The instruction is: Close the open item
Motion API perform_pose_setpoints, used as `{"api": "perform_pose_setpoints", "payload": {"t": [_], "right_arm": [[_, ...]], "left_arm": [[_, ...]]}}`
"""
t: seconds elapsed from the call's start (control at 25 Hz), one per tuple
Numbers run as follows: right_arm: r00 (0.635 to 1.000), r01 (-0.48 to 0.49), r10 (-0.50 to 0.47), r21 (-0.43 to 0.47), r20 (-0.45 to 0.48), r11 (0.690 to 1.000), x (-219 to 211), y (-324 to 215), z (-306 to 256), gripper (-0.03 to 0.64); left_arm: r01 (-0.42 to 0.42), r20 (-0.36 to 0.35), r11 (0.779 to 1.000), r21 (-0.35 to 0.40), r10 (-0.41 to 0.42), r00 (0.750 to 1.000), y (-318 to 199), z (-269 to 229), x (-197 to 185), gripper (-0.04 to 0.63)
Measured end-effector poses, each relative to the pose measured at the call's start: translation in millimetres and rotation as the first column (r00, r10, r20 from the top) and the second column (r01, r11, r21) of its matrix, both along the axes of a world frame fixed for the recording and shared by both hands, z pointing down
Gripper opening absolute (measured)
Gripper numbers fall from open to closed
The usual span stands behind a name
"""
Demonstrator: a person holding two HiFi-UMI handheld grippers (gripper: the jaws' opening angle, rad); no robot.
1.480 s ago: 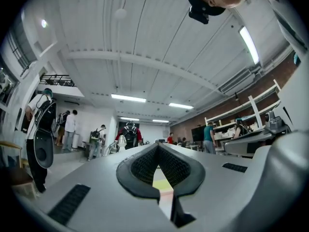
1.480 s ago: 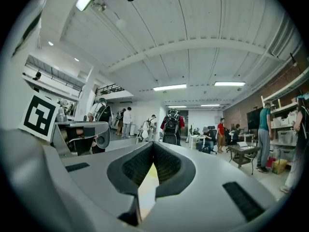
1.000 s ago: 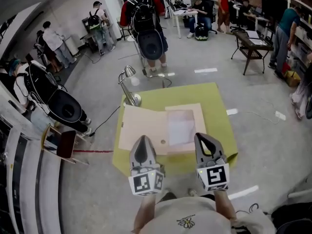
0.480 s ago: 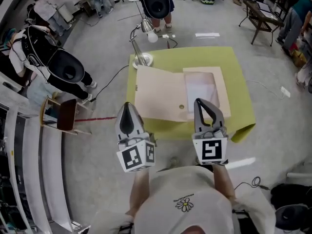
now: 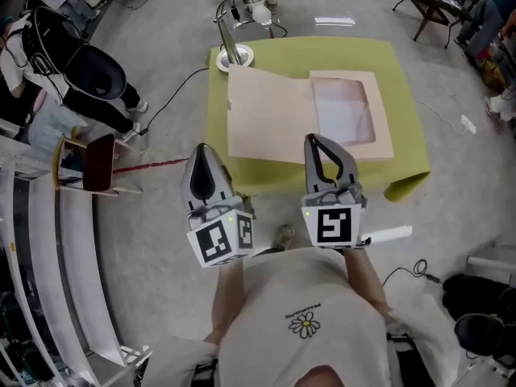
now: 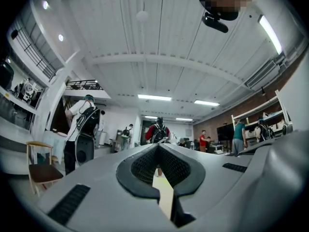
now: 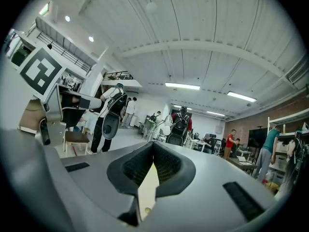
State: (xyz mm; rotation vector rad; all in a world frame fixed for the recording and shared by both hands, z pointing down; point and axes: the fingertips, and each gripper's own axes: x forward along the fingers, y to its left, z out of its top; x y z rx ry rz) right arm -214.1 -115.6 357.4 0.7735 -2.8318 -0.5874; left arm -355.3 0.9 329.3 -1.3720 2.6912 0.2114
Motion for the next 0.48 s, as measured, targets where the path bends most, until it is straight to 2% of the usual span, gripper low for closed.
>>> {"api": "perform_pose_setpoints", "payload": {"t": [0.32,0.48], "right_arm": [[0.999,0.000,-0.001,-0.012,-0.048,1.000,-7,11,15,0.012],[0.993,0.005,-0.009,-0.029,-0.114,1.000,-21,19,37,0.012]], "left_arm": [[-0.008,-0.025,1.000,-0.012,0.008,1.000,10,12,-2,0.014],[-0.019,-0.034,0.999,-0.029,0.018,0.999,14,22,-6,0.014]]}}
